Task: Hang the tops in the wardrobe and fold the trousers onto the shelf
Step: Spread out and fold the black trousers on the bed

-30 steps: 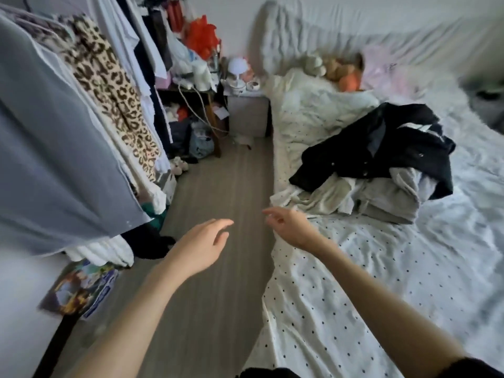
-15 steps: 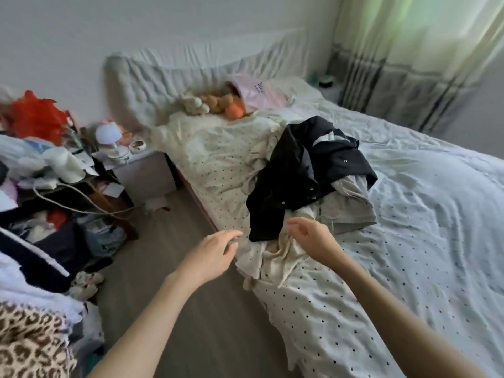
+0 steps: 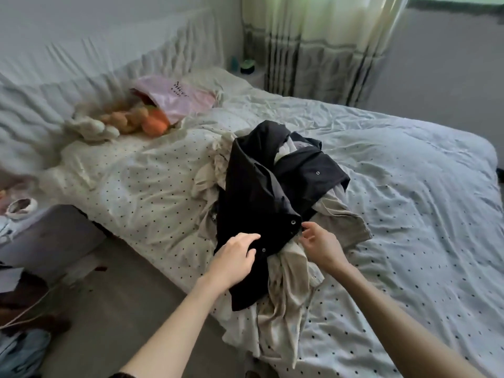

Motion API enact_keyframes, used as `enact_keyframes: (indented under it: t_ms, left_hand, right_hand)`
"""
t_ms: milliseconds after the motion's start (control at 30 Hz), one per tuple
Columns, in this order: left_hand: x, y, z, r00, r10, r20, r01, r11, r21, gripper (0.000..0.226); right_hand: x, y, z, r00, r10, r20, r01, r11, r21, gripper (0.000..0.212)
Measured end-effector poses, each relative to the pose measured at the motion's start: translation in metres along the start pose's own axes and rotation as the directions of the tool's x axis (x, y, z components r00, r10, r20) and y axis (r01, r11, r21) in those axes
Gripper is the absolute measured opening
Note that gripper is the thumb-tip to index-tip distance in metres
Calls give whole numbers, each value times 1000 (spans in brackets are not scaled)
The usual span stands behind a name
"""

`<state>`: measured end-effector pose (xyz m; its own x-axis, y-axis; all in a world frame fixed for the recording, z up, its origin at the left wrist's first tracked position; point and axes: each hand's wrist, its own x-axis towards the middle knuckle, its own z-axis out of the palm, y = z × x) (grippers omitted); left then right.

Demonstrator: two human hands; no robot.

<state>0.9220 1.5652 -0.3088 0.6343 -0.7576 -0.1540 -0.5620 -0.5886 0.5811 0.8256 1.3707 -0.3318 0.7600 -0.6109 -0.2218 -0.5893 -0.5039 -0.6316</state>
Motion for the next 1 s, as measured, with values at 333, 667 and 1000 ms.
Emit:
enact_keyframes:
  t_ms: [333, 667, 1000]
  left_hand:
    - [112, -46, -25, 981, 188, 50, -194, 964, 183, 52]
    - [216, 9, -73, 898, 436, -53, -401, 863, 309, 58]
    - [286, 152, -214, 759, 621, -196, -606, 783, 139, 28]
  right_hand:
    - [104, -15, 31, 966, 260, -12, -257, 946, -197, 44]
    - [120, -94, -43, 945, 53, -322, 4, 984, 177, 14]
    - [115, -159, -181, 822, 102, -560, 3, 983, 183, 30]
